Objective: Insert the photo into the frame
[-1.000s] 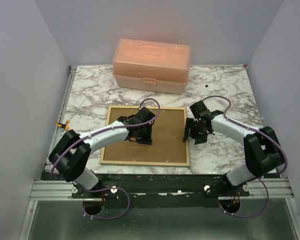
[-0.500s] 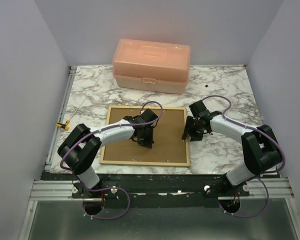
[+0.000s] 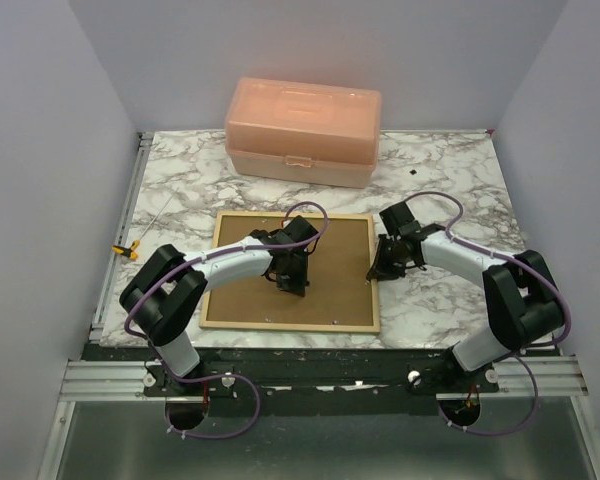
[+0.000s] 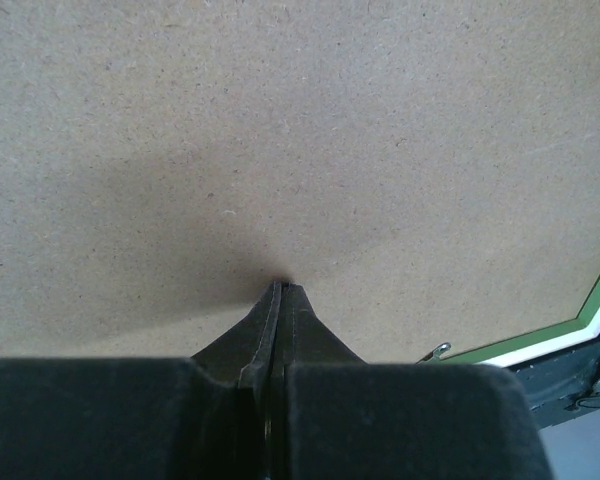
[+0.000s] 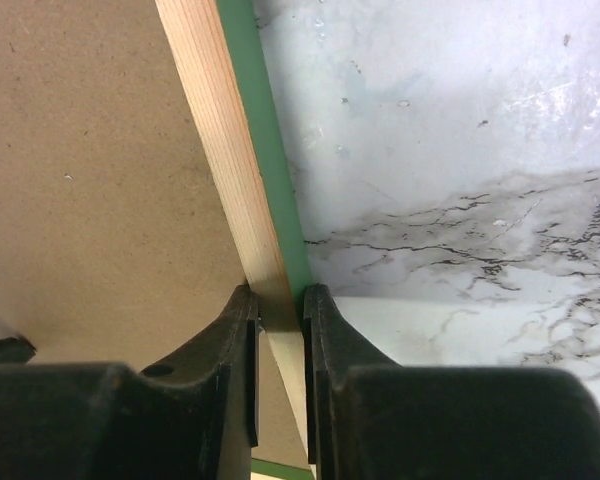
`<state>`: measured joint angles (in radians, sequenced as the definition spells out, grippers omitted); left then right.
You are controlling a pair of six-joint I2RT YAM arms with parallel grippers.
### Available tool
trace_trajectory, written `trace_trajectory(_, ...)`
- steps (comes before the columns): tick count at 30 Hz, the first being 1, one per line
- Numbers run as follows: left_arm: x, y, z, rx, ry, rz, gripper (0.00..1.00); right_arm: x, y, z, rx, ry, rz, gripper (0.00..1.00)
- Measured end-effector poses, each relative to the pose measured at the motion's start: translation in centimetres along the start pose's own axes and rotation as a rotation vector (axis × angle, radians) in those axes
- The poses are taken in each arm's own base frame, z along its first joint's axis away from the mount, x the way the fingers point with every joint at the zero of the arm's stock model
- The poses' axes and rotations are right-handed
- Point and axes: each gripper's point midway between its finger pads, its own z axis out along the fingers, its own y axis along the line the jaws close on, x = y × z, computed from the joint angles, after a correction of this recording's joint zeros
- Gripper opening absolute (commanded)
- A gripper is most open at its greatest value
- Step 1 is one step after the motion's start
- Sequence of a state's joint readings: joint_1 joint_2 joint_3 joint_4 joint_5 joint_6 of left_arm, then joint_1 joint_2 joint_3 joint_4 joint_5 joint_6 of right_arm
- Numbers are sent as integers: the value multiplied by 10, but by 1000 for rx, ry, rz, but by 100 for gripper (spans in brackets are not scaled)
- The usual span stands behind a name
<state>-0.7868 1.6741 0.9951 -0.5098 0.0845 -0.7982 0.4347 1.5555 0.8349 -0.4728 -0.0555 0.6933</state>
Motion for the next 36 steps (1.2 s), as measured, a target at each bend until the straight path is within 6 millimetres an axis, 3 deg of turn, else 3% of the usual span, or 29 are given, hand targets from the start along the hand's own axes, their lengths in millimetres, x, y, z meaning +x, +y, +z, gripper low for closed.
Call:
trace_trajectory(4,0,0,0,-1,1,0,0,-1,-2,-1,5,1,-37,1)
trace_trajectory(11,0,0,0,-2,2,0,0,-3,-4,-4,19,-14,-87,1)
trace_trajectory(13,-1,-1,0,-1,1,1,0,-3,-4,-5,22,-18,-90,6)
trace_trajectory(15,-1,-3,0,6,0,3,0,-3,-6,-6,30,-19,-90,33)
trace_trajectory(17,0,-5,-1,12,1,8,0,-1,-8,-9,40,-17,-78,53)
trace_trajectory(23,1,-8,-2,17,-8,25,0,-14,5,-34,-13,-89,-40,59)
trace_trajectory(26,0,-9,-5,19,-19,35,0,-18,9,-36,-23,-100,-31,59)
trace_trajectory(29,-1,-13,-10,37,-37,43,11,-15,6,-29,-4,-77,-25,58)
trace_trajectory(33,-6,-21,-27,92,-92,52,37,-6,-3,-17,32,-37,-21,57)
trace_trajectory(36,-14,-32,-44,155,-153,60,43,1,-8,-14,46,-20,-20,54)
